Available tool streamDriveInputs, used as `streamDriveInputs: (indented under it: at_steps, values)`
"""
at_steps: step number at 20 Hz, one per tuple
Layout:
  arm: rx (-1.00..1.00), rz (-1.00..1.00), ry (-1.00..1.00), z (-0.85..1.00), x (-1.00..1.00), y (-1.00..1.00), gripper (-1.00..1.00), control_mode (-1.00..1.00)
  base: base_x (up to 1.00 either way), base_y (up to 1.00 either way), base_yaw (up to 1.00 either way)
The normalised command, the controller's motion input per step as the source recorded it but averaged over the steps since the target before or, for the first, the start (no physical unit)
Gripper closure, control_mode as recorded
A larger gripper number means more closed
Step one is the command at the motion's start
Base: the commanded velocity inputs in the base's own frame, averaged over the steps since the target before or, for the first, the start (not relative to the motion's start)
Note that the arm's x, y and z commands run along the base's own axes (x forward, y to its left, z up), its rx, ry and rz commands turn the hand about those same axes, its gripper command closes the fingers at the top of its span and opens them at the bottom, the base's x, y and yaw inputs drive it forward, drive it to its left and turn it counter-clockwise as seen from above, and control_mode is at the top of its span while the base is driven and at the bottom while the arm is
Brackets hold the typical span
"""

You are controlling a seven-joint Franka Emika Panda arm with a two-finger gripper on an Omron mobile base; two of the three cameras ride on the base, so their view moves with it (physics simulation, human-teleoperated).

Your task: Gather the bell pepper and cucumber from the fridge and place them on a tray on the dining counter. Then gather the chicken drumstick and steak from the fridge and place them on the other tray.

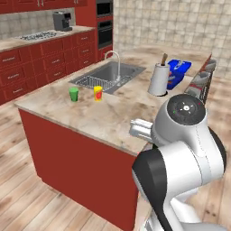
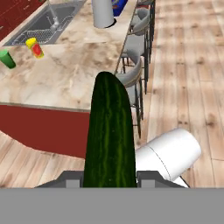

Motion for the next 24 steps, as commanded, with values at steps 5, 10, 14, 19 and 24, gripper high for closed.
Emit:
streamDriveInputs:
  at_steps: [5,10,14,19,24]
  values:
    - [0.0,0.0,0.0,0.0,0.0,0.0,1.0,1.0,0.0,-1.0,0.03]
    - [0.0,0.0,0.0,0.0,0.0,0.0,1.0,1.0,0.08,-1.0,0.03]
    - [0.0,0.0,0.0,0.0,0.0,0.0,1.0,1.0,0.16,-1.0,0.02]
    - [0.0,0.0,0.0,0.0,0.0,0.0,1.0,1.0,0.34,-1.0,0.04]
    - [0.0,0.0,0.0,0.0,0.0,0.0,1.0,1.0,0.49,-1.0,0.06]
